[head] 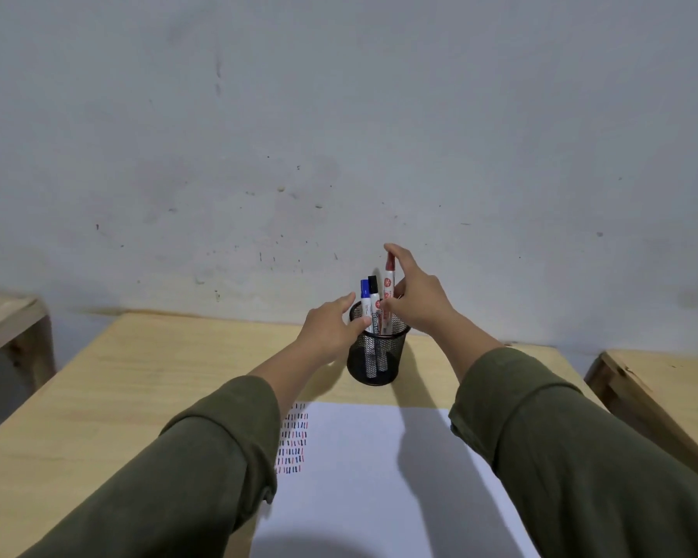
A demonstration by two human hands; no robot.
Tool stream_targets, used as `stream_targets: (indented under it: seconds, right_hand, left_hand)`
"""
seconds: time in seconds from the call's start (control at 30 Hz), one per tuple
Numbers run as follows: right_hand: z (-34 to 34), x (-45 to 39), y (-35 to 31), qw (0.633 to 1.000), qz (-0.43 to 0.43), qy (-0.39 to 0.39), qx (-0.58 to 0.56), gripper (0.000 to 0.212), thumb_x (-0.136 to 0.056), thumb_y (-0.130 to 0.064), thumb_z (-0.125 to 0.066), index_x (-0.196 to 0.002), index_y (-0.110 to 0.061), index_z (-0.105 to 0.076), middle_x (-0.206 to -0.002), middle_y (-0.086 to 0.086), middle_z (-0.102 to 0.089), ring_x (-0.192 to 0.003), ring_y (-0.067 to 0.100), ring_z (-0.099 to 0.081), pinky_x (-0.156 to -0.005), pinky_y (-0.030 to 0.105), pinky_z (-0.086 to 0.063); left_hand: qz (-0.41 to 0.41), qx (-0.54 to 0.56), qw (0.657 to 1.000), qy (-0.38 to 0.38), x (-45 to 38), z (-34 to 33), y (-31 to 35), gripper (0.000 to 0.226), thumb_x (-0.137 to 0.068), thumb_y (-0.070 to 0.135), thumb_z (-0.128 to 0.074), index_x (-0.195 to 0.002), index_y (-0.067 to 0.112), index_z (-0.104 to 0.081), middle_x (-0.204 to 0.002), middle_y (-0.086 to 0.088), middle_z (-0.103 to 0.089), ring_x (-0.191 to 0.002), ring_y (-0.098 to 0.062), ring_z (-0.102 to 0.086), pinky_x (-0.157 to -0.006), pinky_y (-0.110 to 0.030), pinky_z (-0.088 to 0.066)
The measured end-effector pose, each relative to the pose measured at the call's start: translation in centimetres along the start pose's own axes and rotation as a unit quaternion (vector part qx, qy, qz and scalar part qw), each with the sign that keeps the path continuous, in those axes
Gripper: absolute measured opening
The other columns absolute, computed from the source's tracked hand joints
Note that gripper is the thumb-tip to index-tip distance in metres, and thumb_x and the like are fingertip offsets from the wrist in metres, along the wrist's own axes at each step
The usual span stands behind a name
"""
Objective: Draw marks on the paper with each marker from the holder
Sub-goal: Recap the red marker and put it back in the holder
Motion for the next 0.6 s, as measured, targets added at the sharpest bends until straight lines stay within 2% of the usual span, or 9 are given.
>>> stream_targets:
  seconds: [0.07, 0.2, 0.33, 0.5, 0.6]
  right_hand:
    - [-0.6, 0.1, 0.6, 1.000, -0.004, -0.008, 0.003, 0.079, -0.080, -0.006, -0.066, -0.141, -0.036, -0.027, -0.074, 0.000, -0.057, -0.071, 0.017, -0.060, -0.054, 0.022, -0.044]
    - [-1.0, 0.2, 1.0, 1.000, 0.001, -0.014, 0.004, 0.077, -0.079, -0.001, -0.064, -0.140, -0.034, -0.030, -0.071, -0.004, -0.054, -0.066, 0.011, -0.055, -0.051, 0.019, -0.043]
    - [-1.3, 0.3, 0.9, 1.000, 0.015, -0.016, 0.011, 0.077, -0.076, 0.002, -0.065, -0.140, -0.027, -0.034, -0.079, 0.003, -0.058, -0.070, 0.017, -0.056, -0.053, 0.020, -0.043]
    - [-1.5, 0.1, 0.9, 0.998, 0.024, 0.000, 0.057, 0.068, -0.077, -0.006, -0.068, -0.138, -0.018, -0.041, -0.113, 0.015, -0.051, -0.089, 0.020, -0.049, -0.076, 0.028, -0.041]
    - [-1.6, 0.0, 1.0, 0.998, 0.016, -0.006, 0.055, 0.072, -0.077, -0.005, -0.069, -0.141, -0.019, -0.038, -0.121, 0.015, -0.043, -0.105, 0.026, -0.052, -0.086, 0.034, -0.049]
  left_hand:
    - [-0.005, 0.001, 1.000, -0.002, -0.1, -0.1, -0.1, 0.058, -0.092, 0.037, -0.051, -0.145, 0.020, -0.035, -0.151, -0.005, -0.039, -0.142, -0.023, -0.031, -0.112, -0.032, -0.026]
    - [-0.006, 0.014, 1.000, 0.003, 0.0, -0.2, -0.1, 0.055, -0.092, 0.037, -0.051, -0.143, 0.020, -0.040, -0.149, -0.004, -0.042, -0.140, -0.022, -0.034, -0.111, -0.030, -0.027]
    - [-0.006, 0.022, 1.000, 0.008, 0.1, -0.2, -0.1, 0.054, -0.092, 0.036, -0.052, -0.143, 0.020, -0.040, -0.149, -0.004, -0.043, -0.140, -0.021, -0.035, -0.110, -0.030, -0.028]
    - [0.000, 0.036, 0.999, 0.011, 0.1, -0.1, -0.1, 0.054, -0.092, 0.034, -0.054, -0.142, 0.019, -0.041, -0.148, -0.003, -0.044, -0.139, -0.020, -0.036, -0.109, -0.027, -0.028]
    - [0.004, 0.043, 0.999, 0.012, 0.2, -0.1, -0.1, 0.054, -0.091, 0.034, -0.055, -0.142, 0.019, -0.042, -0.148, -0.004, -0.045, -0.139, -0.021, -0.037, -0.109, -0.028, -0.029]
Point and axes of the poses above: each hand's wrist, its own x-axis away from the middle knuckle, its own z-axis out of the back of the hand, y = z × x, the point moved 10 cm from there along -x, towards the middle knuckle
